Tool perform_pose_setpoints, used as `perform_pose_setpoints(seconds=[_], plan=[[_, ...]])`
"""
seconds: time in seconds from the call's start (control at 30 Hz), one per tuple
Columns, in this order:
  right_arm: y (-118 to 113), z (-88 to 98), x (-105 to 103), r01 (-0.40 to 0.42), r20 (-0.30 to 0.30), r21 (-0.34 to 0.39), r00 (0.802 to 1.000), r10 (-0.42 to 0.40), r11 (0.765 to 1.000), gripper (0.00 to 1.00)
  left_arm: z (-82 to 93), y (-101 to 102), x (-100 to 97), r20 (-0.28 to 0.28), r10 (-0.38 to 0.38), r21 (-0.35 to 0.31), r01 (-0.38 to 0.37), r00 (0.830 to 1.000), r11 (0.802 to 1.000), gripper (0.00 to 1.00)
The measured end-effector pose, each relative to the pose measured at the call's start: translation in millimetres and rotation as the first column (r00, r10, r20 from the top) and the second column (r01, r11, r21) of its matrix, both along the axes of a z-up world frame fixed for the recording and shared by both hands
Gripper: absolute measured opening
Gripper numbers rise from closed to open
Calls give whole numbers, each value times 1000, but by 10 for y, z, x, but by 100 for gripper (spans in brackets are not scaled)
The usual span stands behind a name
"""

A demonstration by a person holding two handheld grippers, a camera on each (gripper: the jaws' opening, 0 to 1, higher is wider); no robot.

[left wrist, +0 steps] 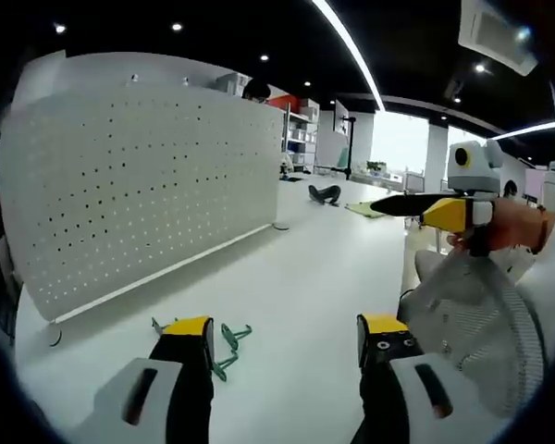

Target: Insert the hook assembly into the mounting plate slot until the hook locks in place.

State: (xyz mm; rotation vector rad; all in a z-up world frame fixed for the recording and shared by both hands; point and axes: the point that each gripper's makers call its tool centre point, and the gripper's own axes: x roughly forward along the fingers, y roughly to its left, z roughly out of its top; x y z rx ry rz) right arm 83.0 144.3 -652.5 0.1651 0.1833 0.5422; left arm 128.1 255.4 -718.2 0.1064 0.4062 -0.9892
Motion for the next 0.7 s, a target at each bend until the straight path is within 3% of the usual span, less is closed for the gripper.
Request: perform_pose_setpoints(seconds=[0.6,0.7], plan=[[-6,-35,-34,9,-22,-23,1000,-9,1000,59,-306,-131,179,-75,-6,52,10,997,999,52],[-10,-28,-35,11,-22,-21,1000,-11,1000,59,-381,-108,236,-94,26,79,-19,995,997,51]])
